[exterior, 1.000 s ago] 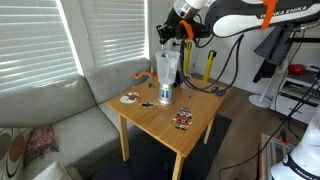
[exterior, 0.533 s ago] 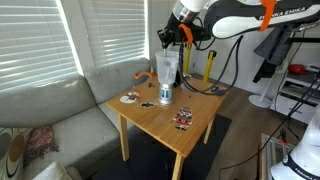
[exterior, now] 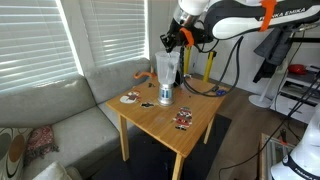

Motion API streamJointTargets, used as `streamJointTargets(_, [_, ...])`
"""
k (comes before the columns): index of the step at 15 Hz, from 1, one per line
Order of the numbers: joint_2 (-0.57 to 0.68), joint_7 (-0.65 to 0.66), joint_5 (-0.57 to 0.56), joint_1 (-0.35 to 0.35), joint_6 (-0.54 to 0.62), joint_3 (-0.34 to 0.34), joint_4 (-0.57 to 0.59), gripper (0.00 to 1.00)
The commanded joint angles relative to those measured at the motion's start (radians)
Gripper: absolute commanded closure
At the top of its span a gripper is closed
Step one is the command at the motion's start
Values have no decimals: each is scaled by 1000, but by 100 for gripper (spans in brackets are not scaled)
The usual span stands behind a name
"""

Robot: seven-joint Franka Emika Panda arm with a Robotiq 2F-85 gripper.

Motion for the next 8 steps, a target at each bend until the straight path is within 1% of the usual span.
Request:
streamJointTargets(1, [-11, 31, 2, 24, -14, -20, -18, 98])
streamJointTargets(8, [-7, 29, -1, 35, -37, -17, -27, 98])
